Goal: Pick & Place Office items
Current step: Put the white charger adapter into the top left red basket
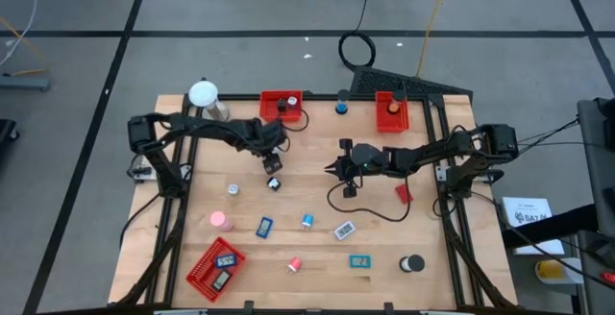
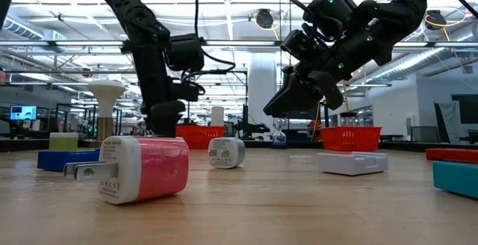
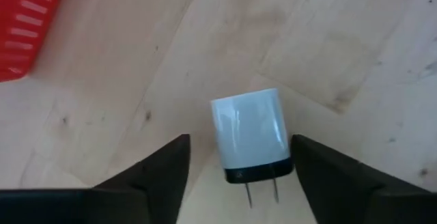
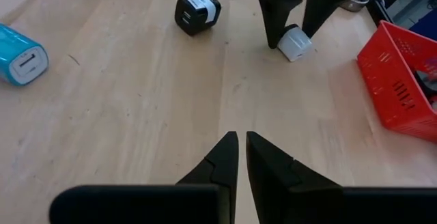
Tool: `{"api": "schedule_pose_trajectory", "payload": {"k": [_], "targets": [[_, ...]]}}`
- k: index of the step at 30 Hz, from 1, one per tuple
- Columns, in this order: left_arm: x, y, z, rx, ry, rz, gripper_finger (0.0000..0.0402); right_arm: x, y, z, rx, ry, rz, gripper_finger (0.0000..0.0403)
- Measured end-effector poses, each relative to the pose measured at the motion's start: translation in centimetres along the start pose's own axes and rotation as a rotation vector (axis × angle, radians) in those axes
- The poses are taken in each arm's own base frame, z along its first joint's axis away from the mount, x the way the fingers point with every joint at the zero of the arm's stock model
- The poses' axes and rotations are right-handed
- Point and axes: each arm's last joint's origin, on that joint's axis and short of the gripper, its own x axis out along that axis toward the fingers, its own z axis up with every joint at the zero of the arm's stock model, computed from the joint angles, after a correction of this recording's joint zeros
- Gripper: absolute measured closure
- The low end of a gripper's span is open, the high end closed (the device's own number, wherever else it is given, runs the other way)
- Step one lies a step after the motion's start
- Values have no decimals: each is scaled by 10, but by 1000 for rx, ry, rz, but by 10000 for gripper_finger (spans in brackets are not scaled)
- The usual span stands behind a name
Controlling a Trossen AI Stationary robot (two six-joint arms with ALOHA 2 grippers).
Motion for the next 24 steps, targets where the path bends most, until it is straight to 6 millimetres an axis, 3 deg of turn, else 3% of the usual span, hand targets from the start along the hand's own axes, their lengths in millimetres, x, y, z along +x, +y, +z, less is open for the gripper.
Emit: {"api": "schedule_pose_trajectory", "payload": {"k": [7, 12, 18, 24], "targets": [[0, -3, 0, 62, -9, -2, 270, -2, 0, 1, 29, 3, -4, 383], [-6, -17, 8, 171, -106, -5, 269, -25, -8, 7, 208, 20, -17, 383], [-17, -48, 29, 280, -398, -20, 269, -42, -9, -25, 720, -61, -22, 379], [-35, -81, 41, 372, -654, 44, 269, -45, -8, -37, 1060, -138, -7, 320]]}}
